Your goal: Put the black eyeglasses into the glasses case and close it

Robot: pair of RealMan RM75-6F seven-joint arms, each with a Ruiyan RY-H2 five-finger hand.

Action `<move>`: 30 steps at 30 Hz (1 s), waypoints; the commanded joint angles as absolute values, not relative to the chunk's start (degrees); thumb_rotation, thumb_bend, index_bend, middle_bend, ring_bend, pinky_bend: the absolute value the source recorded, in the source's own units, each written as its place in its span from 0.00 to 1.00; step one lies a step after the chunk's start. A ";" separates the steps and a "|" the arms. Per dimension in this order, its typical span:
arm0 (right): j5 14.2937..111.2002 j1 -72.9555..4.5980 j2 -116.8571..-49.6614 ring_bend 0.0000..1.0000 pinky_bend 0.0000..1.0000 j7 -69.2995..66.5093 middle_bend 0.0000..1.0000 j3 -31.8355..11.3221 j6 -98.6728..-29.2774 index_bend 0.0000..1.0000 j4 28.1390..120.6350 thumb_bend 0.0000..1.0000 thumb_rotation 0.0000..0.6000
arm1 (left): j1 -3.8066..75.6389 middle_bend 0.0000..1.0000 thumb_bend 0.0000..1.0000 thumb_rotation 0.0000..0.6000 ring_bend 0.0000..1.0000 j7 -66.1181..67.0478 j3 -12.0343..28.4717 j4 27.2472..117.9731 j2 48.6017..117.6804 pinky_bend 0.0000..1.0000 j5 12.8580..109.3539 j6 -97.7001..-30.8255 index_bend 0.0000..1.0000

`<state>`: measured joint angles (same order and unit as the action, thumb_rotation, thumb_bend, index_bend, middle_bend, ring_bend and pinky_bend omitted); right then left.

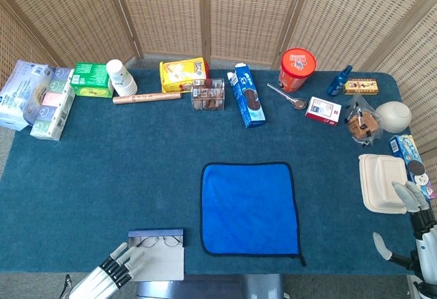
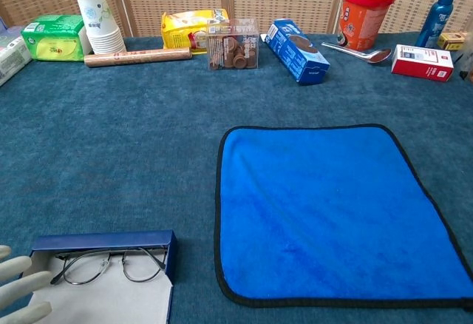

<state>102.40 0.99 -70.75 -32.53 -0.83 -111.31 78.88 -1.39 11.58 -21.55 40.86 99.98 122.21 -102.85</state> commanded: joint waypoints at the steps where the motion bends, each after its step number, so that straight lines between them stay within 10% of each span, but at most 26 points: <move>1: 102.43 0.99 -70.74 0.00 0.16 -32.70 0.12 -0.83 -111.34 0.05 78.84 0.38 0.55 | -1.35 0.04 0.27 0.97 0.00 11.41 -21.82 40.85 100.02 0.02 122.13 -102.35 0.05; 30: 101.60 2.73 -70.66 0.00 0.16 -36.90 0.12 -0.81 -114.02 0.05 76.46 0.38 0.55 | 3.35 0.03 0.25 0.93 0.00 16.89 -21.97 46.40 100.53 0.04 123.69 -96.39 0.05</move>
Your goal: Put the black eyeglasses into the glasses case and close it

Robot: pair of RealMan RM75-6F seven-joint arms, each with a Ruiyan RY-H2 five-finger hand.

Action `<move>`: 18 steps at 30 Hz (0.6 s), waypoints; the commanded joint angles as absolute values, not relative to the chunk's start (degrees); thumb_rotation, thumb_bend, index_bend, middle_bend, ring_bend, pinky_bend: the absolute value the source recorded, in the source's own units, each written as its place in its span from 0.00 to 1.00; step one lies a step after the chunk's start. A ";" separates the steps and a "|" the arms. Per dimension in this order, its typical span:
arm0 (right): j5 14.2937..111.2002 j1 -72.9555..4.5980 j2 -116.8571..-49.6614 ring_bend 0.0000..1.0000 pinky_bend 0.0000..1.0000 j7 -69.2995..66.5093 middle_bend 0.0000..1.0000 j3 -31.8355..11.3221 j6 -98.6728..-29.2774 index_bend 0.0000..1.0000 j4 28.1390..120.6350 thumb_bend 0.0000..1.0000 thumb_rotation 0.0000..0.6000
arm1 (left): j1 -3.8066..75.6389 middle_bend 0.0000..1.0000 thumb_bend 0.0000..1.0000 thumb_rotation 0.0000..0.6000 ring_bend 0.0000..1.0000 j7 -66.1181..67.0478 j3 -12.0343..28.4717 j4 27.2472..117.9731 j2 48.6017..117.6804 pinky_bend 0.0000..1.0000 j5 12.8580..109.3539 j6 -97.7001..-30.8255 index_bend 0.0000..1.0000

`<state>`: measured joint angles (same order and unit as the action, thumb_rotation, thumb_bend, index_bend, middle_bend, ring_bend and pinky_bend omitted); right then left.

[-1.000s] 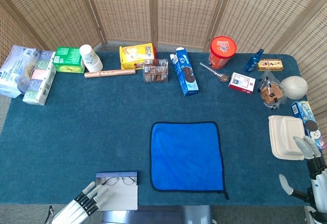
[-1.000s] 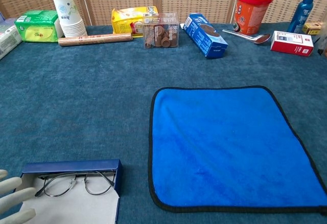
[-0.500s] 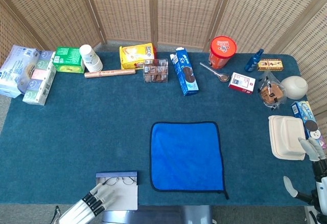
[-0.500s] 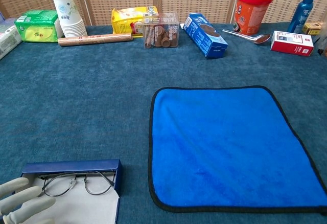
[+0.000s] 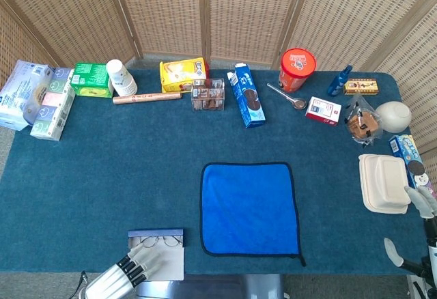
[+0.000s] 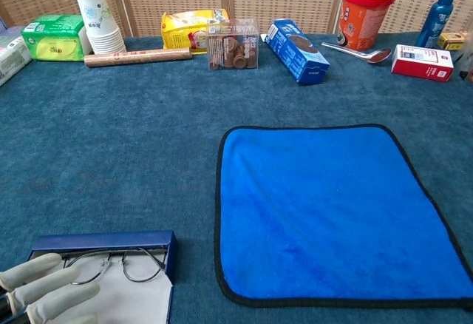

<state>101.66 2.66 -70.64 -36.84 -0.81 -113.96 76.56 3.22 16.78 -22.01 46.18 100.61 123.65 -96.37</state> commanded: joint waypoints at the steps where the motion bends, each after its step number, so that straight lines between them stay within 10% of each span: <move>1: 101.55 2.79 -70.70 0.00 0.16 -37.04 0.12 -0.82 -114.06 0.05 76.38 0.38 0.55 | 3.37 0.04 0.25 0.93 0.00 17.00 -21.96 46.51 100.48 0.04 123.69 -96.47 0.05; 18: 101.25 3.24 -71.13 0.00 0.16 -37.62 0.12 -0.87 -114.23 0.05 75.55 0.38 0.56 | 3.03 0.07 0.27 1.00 0.00 16.78 -21.04 47.05 100.28 0.07 122.64 -98.18 0.14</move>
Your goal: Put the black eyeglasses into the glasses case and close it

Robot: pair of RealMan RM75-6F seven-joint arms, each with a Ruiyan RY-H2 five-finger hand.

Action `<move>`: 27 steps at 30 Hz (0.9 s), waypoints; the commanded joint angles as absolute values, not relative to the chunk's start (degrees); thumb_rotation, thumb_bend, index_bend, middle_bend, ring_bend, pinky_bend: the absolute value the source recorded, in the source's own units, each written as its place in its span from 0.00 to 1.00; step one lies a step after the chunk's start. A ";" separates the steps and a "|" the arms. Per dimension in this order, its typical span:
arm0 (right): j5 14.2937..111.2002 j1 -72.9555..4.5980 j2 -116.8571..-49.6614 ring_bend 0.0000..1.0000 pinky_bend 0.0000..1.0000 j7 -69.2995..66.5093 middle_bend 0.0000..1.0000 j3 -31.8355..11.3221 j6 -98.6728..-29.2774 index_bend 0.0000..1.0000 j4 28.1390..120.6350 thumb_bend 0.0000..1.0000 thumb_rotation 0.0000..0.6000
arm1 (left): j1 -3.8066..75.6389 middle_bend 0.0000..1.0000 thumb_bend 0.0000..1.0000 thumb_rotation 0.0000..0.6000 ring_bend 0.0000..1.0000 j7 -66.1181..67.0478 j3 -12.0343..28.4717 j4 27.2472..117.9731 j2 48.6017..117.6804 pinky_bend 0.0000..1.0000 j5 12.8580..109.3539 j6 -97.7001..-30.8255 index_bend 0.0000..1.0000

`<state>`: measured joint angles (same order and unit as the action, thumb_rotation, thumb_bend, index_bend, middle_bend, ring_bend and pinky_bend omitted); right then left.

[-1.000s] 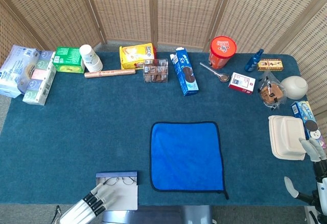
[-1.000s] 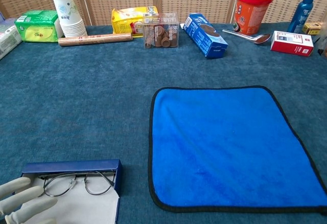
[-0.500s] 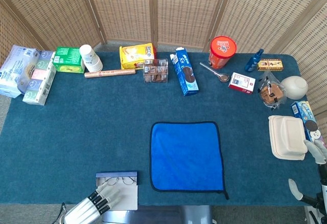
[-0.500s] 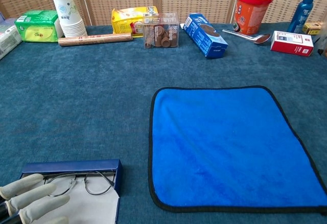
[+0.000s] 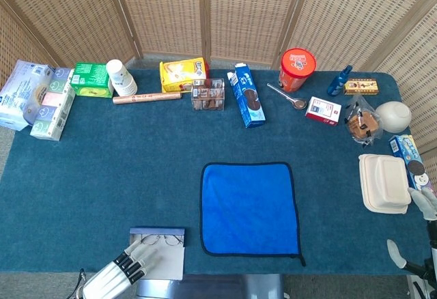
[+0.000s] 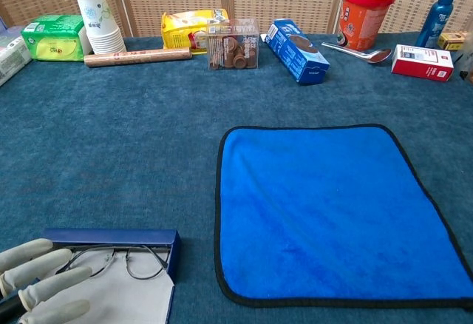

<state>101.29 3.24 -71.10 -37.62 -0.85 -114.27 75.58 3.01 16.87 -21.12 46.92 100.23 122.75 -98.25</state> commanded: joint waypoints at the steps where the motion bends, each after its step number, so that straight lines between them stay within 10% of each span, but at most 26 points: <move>1: 101.19 3.28 -71.14 0.00 0.16 -37.52 0.12 -0.84 -114.12 0.05 75.49 0.38 0.56 | 3.18 0.07 0.27 1.00 0.00 16.78 -21.00 47.22 100.33 0.07 122.76 -98.27 0.14; 27: 100.20 4.30 -71.24 0.00 0.16 -38.32 0.12 -0.74 -114.01 0.06 74.87 0.38 0.56 | 2.80 0.13 0.28 1.00 0.00 15.89 -17.81 55.99 99.84 0.12 118.12 -97.25 0.32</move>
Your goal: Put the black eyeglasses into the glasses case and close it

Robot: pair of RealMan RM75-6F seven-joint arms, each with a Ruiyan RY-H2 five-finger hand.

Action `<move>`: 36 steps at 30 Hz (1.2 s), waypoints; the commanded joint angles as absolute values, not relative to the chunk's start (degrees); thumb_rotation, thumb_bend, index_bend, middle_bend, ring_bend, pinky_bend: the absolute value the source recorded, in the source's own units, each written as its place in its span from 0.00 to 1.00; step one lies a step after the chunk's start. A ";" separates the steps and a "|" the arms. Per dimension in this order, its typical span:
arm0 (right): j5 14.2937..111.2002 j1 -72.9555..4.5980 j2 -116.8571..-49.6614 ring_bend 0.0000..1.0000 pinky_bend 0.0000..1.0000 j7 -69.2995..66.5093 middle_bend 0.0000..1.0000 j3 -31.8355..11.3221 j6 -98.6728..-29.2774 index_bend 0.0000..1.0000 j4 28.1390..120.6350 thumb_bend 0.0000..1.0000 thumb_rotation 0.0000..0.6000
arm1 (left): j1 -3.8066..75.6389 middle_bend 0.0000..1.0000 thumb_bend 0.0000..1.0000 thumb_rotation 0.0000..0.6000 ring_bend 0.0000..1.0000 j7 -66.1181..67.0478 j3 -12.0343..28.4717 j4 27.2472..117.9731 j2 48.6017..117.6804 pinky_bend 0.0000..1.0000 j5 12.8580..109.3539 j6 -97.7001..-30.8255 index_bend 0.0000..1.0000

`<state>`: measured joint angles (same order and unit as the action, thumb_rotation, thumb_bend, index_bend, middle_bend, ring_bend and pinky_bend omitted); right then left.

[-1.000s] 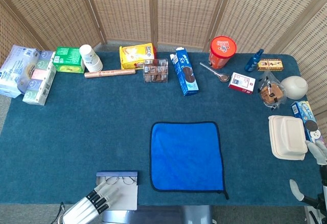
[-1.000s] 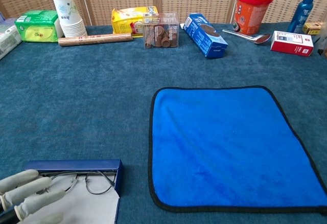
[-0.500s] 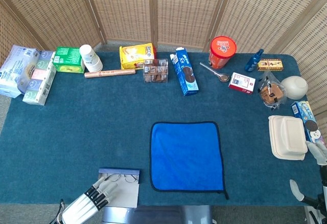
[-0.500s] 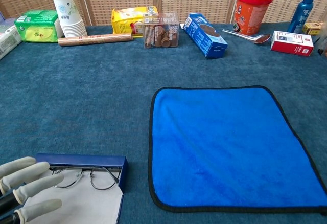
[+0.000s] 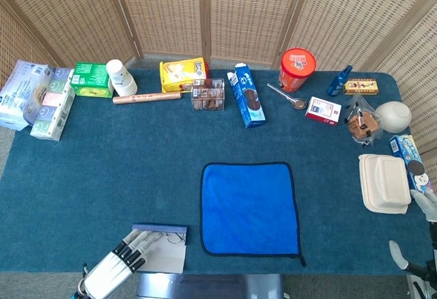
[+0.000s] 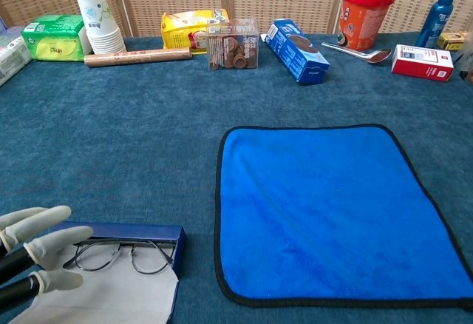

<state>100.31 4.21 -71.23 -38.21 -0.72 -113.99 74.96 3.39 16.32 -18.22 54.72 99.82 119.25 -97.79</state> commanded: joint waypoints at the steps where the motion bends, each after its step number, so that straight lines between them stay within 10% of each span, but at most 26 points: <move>1: 100.06 4.43 -71.22 0.00 0.16 -38.52 0.12 -0.72 -114.06 0.06 74.78 0.38 0.56 | 2.50 0.13 0.28 1.00 0.00 15.82 -17.68 56.58 99.84 0.12 117.57 -97.01 0.33; 36: 98.82 5.05 -71.56 0.00 0.17 -41.37 0.12 -1.12 -113.28 0.06 73.55 0.38 0.47 | -1.13 0.25 0.38 1.00 0.05 17.26 -14.65 62.47 101.08 0.19 112.00 -94.84 0.65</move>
<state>98.85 5.02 -71.56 -41.33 -1.10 -113.27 73.56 -1.12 17.28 -14.68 62.44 101.08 112.02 -94.83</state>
